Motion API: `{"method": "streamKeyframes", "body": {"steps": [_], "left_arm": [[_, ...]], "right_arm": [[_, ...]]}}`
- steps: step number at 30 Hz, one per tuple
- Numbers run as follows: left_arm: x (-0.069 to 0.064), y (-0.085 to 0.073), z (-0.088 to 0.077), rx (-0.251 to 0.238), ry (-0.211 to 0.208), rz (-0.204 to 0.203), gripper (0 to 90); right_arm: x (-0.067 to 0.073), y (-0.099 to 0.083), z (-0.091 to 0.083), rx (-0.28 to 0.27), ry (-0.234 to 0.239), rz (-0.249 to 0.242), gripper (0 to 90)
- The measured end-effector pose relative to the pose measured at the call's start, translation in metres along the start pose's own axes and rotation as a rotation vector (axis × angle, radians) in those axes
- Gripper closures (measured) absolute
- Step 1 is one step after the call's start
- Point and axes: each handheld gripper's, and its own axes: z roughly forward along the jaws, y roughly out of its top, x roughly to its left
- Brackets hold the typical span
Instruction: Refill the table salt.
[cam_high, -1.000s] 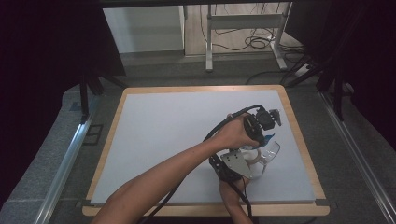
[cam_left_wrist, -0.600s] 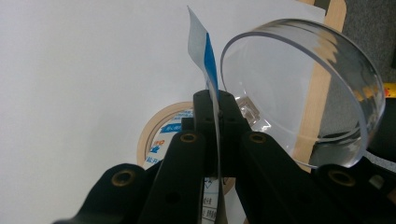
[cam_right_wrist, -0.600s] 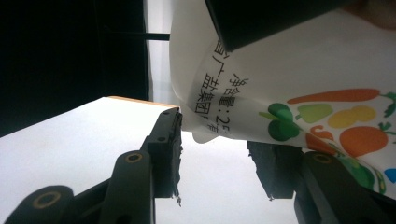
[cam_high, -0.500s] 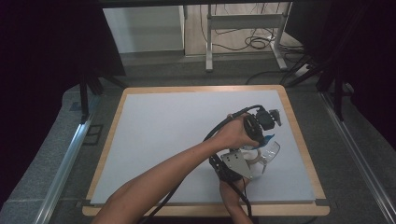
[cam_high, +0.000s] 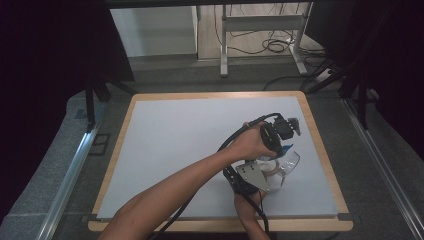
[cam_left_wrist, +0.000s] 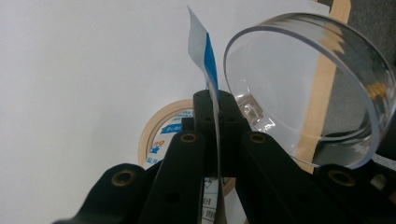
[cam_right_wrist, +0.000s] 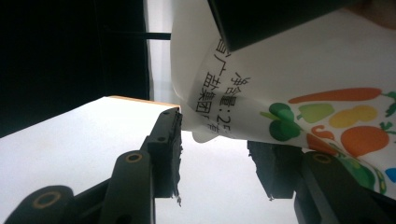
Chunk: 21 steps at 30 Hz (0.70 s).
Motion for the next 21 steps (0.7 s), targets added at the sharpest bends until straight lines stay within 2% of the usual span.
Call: {"method": "streamKeyframes", "body": {"steps": [21], "left_arm": [[-0.0013, 0.0014, 0.0032, 0.008, 0.000, 0.003, 90.0]], "right_arm": [[-0.0014, -0.0003, 0.0006, -0.001, -0.009, 0.003, 55.6]]}}
